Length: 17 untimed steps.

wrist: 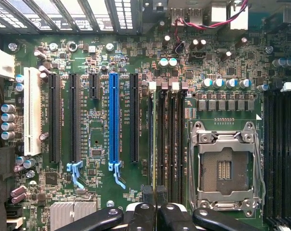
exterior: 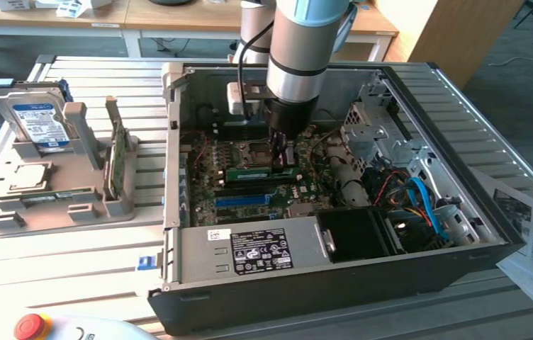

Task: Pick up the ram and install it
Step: 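Insert the ram into the slot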

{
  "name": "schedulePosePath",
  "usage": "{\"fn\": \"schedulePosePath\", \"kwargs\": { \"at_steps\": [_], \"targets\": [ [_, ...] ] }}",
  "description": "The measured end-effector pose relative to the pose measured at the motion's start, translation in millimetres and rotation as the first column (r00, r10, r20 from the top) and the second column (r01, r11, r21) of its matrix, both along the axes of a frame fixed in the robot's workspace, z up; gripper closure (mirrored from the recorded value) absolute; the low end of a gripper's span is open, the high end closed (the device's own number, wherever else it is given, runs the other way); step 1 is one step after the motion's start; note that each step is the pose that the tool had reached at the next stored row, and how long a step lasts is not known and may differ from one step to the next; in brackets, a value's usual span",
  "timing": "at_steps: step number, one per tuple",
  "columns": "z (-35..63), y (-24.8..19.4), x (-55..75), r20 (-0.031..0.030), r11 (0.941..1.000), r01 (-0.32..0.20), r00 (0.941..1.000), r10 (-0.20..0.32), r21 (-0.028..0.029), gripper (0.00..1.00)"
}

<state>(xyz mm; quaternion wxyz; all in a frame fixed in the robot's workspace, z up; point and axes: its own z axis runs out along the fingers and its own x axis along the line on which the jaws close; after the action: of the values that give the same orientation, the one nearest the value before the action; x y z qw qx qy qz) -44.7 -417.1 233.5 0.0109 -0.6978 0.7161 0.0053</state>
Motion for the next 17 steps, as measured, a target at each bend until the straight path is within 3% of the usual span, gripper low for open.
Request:
{"fn": "schedulePosePath", "kwargs": {
  "at_steps": [17],
  "targets": [
    [-3.6, 0.0, 0.0, 0.0000, 1.0000, 0.004, 1.0000, -0.004, 0.0001, 0.88]
  ]
}}
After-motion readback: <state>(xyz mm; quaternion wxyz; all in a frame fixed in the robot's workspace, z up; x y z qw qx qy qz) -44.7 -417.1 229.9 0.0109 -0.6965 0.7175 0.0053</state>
